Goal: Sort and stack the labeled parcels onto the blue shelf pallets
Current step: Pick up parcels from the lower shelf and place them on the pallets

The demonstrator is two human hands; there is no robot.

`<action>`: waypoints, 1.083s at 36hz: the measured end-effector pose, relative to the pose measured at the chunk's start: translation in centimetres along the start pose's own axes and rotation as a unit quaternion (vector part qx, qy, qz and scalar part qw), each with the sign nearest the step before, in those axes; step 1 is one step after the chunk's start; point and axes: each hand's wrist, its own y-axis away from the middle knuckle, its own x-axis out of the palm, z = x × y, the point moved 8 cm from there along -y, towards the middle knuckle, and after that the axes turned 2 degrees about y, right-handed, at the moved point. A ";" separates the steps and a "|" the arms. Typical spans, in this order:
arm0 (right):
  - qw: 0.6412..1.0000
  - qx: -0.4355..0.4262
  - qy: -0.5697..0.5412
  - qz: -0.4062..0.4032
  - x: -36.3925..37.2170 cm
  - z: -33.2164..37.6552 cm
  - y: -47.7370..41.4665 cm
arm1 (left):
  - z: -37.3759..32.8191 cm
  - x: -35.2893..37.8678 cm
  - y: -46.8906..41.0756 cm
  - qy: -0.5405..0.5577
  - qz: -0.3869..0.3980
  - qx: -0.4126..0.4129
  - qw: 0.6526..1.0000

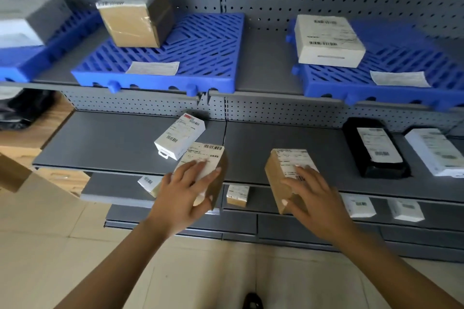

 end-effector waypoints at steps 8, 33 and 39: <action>0.992 0.003 -0.096 -0.082 -2.3 5.9 3.9 | 1.2 -2.9 5.1 0.010 -0.038 0.019 0.999; 0.952 -0.086 0.029 -0.291 -14.3 26.3 6.8 | 7.0 -22.6 15.8 -0.028 -0.245 0.055 0.968; 0.940 -0.093 0.048 -0.324 -18.4 26.8 3.4 | 7.1 -26.8 12.1 -0.044 -0.265 0.069 0.961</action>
